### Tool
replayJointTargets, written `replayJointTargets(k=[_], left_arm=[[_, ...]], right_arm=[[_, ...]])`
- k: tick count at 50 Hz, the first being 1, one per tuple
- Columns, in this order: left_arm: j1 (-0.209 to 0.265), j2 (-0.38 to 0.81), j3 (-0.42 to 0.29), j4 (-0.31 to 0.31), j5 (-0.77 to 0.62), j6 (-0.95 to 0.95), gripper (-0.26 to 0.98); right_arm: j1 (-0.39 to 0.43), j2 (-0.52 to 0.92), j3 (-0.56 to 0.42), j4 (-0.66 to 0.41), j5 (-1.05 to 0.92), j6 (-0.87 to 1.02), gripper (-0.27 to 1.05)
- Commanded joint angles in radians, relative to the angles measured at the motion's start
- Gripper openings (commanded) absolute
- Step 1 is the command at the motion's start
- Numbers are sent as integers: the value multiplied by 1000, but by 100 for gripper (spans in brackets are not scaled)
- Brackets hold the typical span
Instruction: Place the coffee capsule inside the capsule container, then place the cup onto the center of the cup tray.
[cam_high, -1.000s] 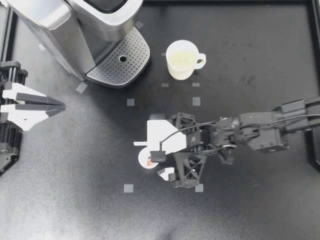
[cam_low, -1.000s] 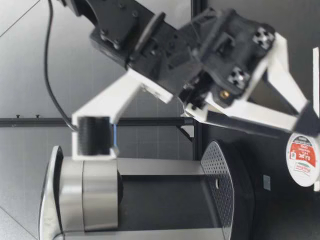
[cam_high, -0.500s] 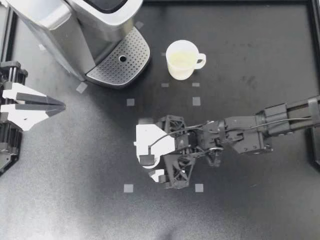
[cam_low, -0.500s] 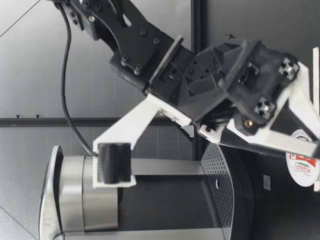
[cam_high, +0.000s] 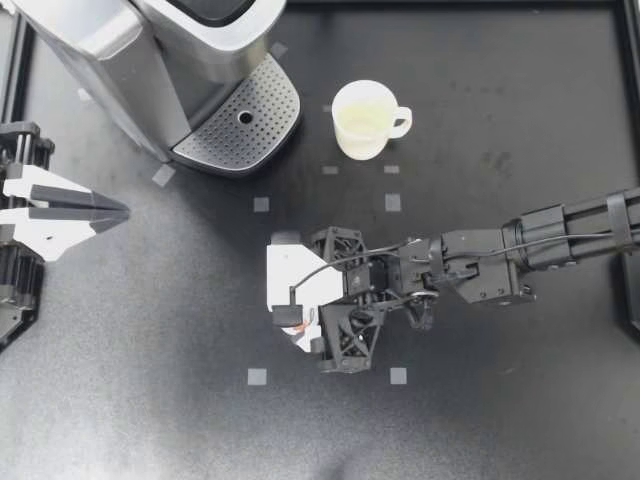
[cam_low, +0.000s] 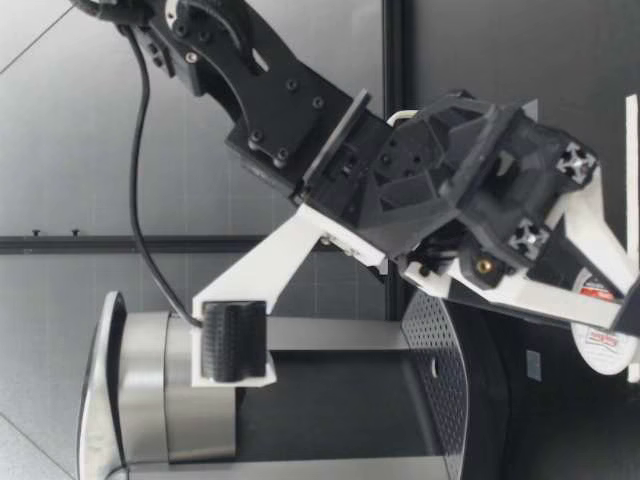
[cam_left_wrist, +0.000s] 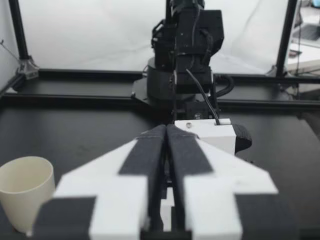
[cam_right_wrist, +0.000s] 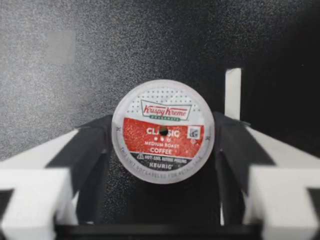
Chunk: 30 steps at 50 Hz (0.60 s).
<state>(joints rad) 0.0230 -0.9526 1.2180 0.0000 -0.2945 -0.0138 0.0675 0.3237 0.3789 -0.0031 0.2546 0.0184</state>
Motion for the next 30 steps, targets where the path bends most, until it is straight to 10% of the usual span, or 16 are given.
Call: replayJointTargets(k=[1,13,25,30], left_arm=[[2,5,-29,0,-5,-2,13],[12,87,-118,-14,81,-2,13],[107,325,-459,3,617,2,13],[112,462,-640,98,862,-5,13]], right_arm=[[-6,-29,-23,-2,-8,-2,48],[-5,-121,9,12,21,23,44],[-5,-276,109,23,23,81,44],[-5,-304,160,25,11,89,44]])
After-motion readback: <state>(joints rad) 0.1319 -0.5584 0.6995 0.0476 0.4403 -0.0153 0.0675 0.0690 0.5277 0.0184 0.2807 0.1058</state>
